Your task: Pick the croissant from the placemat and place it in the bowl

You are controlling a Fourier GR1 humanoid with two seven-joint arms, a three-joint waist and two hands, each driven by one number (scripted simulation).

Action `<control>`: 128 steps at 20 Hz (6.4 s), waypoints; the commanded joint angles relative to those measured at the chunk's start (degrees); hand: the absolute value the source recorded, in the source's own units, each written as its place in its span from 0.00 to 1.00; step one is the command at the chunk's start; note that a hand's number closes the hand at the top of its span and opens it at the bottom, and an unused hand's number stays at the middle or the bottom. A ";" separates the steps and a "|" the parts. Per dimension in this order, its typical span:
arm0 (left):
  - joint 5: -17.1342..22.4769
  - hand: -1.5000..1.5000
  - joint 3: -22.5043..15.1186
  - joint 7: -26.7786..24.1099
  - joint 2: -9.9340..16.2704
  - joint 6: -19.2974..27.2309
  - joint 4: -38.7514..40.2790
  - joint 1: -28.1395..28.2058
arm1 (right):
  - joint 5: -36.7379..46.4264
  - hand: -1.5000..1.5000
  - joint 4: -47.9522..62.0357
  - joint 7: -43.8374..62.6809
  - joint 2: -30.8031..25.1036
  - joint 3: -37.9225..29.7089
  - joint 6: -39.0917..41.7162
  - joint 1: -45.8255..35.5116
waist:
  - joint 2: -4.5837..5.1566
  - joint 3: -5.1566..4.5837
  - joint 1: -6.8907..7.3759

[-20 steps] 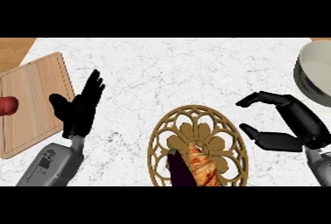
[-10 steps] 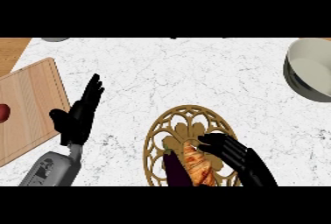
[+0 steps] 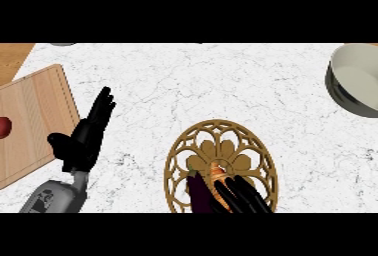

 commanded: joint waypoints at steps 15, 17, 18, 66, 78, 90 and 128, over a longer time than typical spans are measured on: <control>-4.75 0.50 -0.98 1.57 -4.04 0.97 -2.22 -0.06 | 14.44 0.00 1.08 36.19 17.47 6.20 37.32 -5.87 | 0.63 0.12 1.49; -3.40 0.50 2.72 1.13 -2.39 -2.55 0.78 -1.96 | 10.38 0.00 -0.43 33.12 12.30 2.54 34.88 -3.44 | 0.65 0.16 1.13; -2.25 0.50 1.97 0.51 -1.92 -3.30 -3.01 2.65 | 12.15 0.00 2.03 35.93 17.15 3.90 35.97 -6.47 | 0.61 0.14 1.63; -12.41 0.50 13.34 3.22 -11.05 -11.99 -0.17 -0.15 | -4.29 0.00 26.05 14.33 10.05 -13.40 17.76 -8.66 | 0.64 0.17 1.10; -14.38 0.50 11.77 4.35 -12.75 -11.48 -2.80 1.55 | 1.19 1.00 30.59 8.04 9.07 -5.15 18.73 -8.09 | 0.59 0.18 1.22; -13.98 0.50 10.75 4.46 -12.45 -13.16 -3.52 2.11 | -23.64 1.00 36.94 17.83 17.20 -49.01 5.66 -35.65 | 1.14 0.27 2.89; -16.15 0.50 13.03 6.02 -14.19 -13.01 -3.24 -0.20 | -0.07 1.00 74.04 26.74 -14.14 -60.21 10.30 -73.47 | 1.09 0.17 2.05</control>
